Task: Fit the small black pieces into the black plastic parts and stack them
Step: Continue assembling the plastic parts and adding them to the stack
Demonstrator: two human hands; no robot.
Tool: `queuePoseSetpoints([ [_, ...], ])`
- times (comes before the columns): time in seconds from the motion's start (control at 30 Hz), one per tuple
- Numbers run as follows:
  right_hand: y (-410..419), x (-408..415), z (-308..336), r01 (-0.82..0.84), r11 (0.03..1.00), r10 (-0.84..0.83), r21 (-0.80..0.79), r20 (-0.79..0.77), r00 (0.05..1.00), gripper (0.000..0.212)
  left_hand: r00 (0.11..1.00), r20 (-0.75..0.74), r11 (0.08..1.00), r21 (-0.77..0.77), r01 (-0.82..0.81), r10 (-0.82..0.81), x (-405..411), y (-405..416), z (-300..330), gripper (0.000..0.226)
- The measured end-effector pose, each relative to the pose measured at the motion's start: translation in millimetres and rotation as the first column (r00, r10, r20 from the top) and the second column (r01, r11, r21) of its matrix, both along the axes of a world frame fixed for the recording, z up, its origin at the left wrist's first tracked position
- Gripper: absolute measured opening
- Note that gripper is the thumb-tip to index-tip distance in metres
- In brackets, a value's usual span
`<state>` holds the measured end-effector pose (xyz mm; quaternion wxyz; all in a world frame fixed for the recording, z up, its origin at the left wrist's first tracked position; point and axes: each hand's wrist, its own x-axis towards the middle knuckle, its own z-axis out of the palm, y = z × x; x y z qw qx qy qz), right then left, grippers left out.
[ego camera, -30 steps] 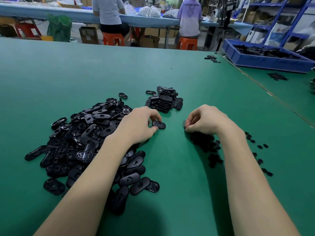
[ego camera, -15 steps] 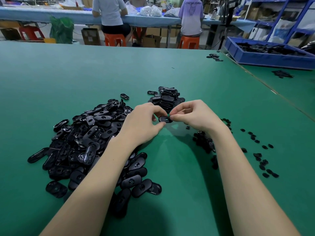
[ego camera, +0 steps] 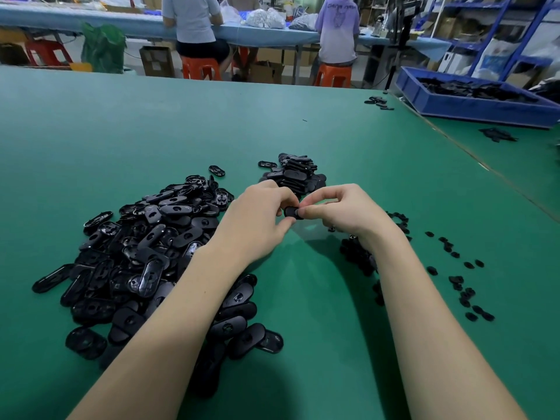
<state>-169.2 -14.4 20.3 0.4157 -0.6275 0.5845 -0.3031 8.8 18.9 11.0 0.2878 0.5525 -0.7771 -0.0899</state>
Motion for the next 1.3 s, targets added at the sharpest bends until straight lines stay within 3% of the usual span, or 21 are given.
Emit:
queuePoseSetpoints([
  [0.17, -2, 4, -2, 0.037, 0.999, -0.037, -0.008, -0.010, 0.999, 0.024, 1.000, -0.022, 1.000, 0.010, 0.011, -0.010, 0, -4, -1, 0.021],
  [0.33, -2, 5, 1, 0.021, 0.999, -0.019, -0.027, 0.039, 0.999, 0.021, 0.967, -0.253, 0.998, 0.060, -0.008, 0.023, 1, -3, 2, 0.022],
  [0.47, 0, 5, 1, 0.014, 0.999, -0.012, -0.037, 0.059, 0.998, 0.020, 0.902, -0.413, 0.977, 0.208, -0.039, 0.124, 2, -3, 4, 0.020],
  [0.63, 1, 3, -1, -0.021, 0.999, 0.026, -0.048, 0.110, 0.994, 0.017, 0.761, -0.623, 0.929, 0.362, 0.072, 0.183, 7, -1, 8, 0.022],
  [0.87, -1, 3, 1, -0.057, 0.988, 0.068, -0.144, 0.070, 0.995, 0.012, 0.690, -0.686, 0.918, 0.388, 0.081, 0.230, 6, -3, 2, 0.014],
  [1.3, 0, 14, -8, -0.009, 0.981, -0.005, -0.194, -0.069, 0.998, 0.008, 0.715, -0.645, 0.917, 0.399, 0.012, 0.272, 9, -5, -5, 0.016],
])
